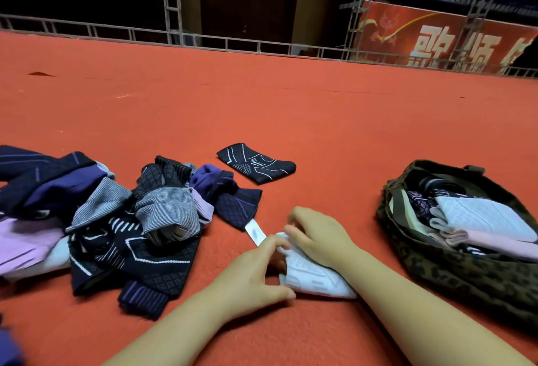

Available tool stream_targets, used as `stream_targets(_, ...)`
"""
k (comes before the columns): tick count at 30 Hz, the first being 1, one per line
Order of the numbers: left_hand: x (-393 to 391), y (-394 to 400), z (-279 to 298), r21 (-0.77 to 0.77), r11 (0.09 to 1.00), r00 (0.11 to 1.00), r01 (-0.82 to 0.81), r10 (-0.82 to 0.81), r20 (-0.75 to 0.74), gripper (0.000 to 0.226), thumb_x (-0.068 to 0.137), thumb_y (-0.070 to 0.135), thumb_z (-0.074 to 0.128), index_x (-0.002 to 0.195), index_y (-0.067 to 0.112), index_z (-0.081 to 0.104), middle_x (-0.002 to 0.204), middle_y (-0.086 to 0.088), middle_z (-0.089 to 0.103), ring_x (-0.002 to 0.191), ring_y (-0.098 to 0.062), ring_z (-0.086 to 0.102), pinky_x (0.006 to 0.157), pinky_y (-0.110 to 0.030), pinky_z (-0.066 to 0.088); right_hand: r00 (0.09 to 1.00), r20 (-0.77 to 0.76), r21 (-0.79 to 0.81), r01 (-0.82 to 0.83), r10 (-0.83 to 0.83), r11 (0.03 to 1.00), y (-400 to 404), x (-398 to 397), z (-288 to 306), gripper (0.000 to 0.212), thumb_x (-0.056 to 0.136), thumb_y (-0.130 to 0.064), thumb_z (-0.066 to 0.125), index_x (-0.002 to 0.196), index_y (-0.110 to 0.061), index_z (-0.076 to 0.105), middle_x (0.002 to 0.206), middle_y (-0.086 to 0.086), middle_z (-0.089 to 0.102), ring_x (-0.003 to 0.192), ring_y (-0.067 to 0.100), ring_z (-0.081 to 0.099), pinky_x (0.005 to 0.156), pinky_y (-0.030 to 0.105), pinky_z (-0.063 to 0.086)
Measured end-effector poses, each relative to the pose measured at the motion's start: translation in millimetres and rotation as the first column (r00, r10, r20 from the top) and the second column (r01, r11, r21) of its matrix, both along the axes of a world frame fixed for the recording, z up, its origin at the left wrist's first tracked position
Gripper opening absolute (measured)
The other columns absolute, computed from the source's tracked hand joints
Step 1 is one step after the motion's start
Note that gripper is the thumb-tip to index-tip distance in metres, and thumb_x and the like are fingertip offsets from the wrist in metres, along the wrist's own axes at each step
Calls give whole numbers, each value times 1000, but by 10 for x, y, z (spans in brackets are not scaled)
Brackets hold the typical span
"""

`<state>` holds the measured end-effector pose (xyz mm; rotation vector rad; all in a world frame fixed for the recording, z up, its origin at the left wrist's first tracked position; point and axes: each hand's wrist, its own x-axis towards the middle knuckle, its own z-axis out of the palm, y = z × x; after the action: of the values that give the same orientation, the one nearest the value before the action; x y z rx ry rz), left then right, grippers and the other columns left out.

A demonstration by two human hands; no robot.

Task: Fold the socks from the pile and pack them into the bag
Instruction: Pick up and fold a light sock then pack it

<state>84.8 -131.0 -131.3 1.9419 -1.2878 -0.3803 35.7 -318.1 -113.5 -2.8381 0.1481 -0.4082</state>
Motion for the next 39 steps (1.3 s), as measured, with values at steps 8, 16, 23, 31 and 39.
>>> stream_targets(8,67,-40,-68,-28,997,972,79,-71,222,36,73,51,62,91,21,69,84,12,58,81,4,46,73,-7,31,973,199,94,-134,113,986,-99,-881,-136,43,80,-59,56,102,-23,63,106,-17,57,102,3,53,90,20,39)
stream_targets(16,56,-11,-77,-89,995,975,52,-31,221,40,78,56,49,78,19,64,81,16,50,88,1,44,82,-14,33,996,60,85,-78,73,993,-79,-1005,-253,40,79,-58,53,104,-29,63,109,-20,63,117,0,53,105,25,27)
stream_targets(23,-12,-23,-45,-64,994,982,-87,97,162,37,78,61,25,75,29,42,75,11,52,75,-7,47,73,-32,39,980,140,294,93,-139,951,54,-1023,-176,26,77,-59,39,76,-33,39,61,-16,51,64,-1,48,60,16,34)
stream_targets(31,-6,-179,-90,-24,933,906,-359,354,233,31,92,40,50,69,22,39,69,6,48,80,-21,52,70,-36,36,902,25,453,373,-431,809,117,-691,-133,15,88,-36,58,85,-25,49,79,-10,60,78,13,56,73,32,41)
stream_targets(39,3,-224,-101,230,890,885,-394,300,355,97,55,76,5,124,24,49,139,12,39,133,-11,27,110,-30,17,865,-152,15,487,-479,874,87,-710,-181,59,69,-77,16,77,-27,45,98,-3,53,98,22,48,88,37,35)
